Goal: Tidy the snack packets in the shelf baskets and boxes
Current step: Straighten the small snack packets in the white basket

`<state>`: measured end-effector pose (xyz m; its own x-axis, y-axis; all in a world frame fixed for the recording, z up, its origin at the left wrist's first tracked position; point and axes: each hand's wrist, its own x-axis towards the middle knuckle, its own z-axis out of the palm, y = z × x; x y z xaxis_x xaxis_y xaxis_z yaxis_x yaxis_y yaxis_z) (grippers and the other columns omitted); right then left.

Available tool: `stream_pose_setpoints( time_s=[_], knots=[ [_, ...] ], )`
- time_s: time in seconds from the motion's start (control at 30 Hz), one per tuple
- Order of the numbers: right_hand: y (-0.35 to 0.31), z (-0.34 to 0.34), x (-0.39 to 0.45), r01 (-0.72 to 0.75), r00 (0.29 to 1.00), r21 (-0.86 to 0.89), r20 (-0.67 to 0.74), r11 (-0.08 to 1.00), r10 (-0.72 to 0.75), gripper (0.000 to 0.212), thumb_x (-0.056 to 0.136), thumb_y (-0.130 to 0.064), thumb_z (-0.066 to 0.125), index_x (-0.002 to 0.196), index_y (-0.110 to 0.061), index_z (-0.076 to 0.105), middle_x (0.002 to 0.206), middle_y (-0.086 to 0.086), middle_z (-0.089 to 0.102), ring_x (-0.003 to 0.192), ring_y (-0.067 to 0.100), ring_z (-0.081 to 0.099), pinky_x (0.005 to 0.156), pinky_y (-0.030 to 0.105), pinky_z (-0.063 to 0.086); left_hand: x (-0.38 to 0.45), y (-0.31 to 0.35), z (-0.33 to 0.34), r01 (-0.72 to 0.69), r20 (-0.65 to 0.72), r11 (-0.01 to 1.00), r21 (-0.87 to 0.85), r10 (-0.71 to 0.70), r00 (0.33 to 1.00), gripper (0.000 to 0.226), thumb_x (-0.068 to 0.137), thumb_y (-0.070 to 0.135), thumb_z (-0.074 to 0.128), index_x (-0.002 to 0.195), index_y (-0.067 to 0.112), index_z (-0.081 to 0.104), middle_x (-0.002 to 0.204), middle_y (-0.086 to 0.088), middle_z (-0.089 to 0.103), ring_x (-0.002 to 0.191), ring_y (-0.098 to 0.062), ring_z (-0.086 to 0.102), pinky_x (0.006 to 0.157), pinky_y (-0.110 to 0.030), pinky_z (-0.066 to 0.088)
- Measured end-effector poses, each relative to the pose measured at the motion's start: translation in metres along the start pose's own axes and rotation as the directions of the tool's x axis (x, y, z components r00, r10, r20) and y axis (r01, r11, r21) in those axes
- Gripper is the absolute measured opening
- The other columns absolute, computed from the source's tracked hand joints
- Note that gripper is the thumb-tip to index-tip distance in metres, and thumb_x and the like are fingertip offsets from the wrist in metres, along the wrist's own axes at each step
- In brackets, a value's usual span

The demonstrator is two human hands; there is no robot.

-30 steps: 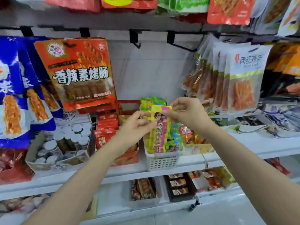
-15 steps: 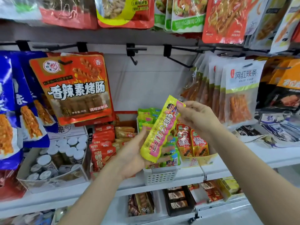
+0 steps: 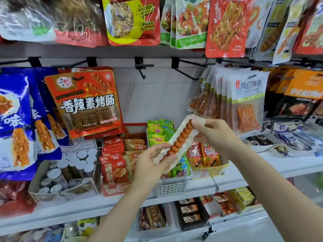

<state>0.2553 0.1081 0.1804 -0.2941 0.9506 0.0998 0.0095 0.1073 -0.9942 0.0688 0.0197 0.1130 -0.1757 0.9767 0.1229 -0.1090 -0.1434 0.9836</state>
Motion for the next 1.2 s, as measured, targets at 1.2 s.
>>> stream_pose_setpoints(
  time_s=[1.2],
  knots=[
    [-0.051,0.010,0.000,0.231,0.973,-0.662,0.166,0.713,-0.162,0.015,0.075,-0.035,0.079,0.086,-0.024,0.079,0.076,-0.005,0.076,0.070,0.015,0.072,0.074,0.037,0.061,0.003,-0.022,-0.041,-0.072,-0.003,0.922,0.381,0.079,0.997,0.017,0.082,0.029,0.077,0.094,0.016,0.075,0.087,-0.010,0.074,0.085,-0.033,0.067,0.078,-0.050,0.053]
  ],
)
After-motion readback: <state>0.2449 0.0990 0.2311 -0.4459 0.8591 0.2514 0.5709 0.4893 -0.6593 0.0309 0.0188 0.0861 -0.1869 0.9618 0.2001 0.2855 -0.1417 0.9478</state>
